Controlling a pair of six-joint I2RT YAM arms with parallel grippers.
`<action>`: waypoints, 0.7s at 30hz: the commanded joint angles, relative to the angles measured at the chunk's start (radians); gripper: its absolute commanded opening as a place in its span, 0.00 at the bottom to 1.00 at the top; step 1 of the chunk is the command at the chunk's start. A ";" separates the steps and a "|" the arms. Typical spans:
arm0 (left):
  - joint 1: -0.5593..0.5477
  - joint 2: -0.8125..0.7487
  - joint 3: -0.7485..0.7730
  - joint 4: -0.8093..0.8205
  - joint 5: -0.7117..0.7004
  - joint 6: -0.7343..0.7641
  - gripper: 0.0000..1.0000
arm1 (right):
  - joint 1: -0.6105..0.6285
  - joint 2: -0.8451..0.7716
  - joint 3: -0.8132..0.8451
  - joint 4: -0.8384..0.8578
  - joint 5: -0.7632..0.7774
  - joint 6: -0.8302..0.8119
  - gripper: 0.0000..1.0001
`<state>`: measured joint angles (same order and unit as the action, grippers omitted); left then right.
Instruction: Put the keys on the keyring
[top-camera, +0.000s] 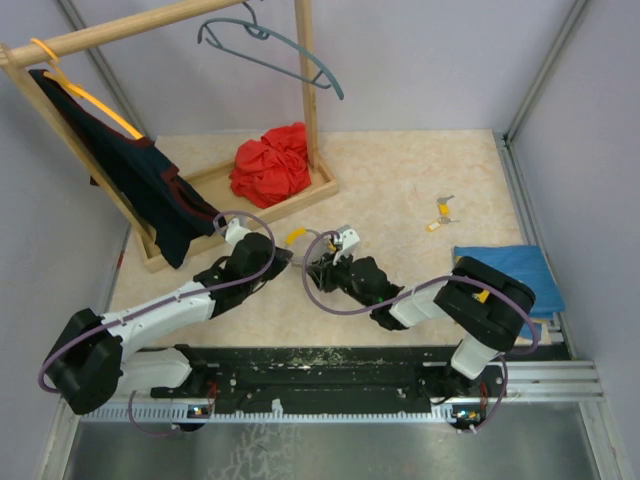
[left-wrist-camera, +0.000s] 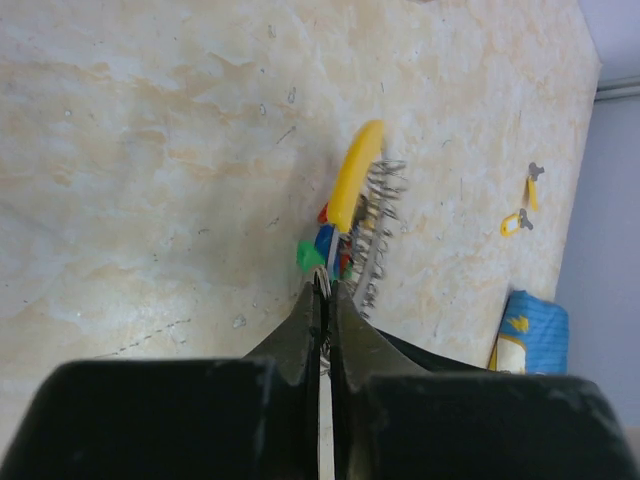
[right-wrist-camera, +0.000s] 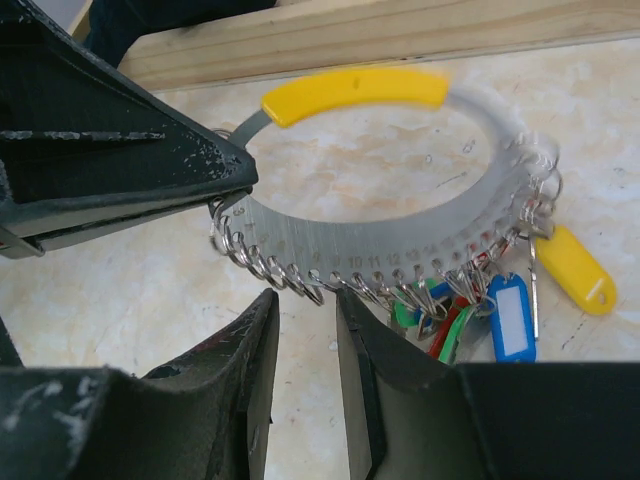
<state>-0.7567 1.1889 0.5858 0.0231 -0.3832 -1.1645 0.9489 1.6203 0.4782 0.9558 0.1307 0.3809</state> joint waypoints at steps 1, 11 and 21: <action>-0.013 -0.030 -0.007 0.062 0.063 -0.093 0.00 | 0.009 0.055 0.015 0.183 0.003 -0.048 0.30; -0.013 -0.043 -0.026 0.085 0.074 -0.116 0.00 | 0.013 0.101 -0.006 0.299 -0.045 -0.073 0.20; -0.013 -0.063 -0.040 0.087 0.054 -0.078 0.00 | 0.013 0.023 -0.033 0.229 -0.110 -0.110 0.00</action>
<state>-0.7570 1.1549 0.5484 0.0448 -0.3664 -1.2343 0.9497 1.7145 0.4564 1.1370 0.0715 0.2901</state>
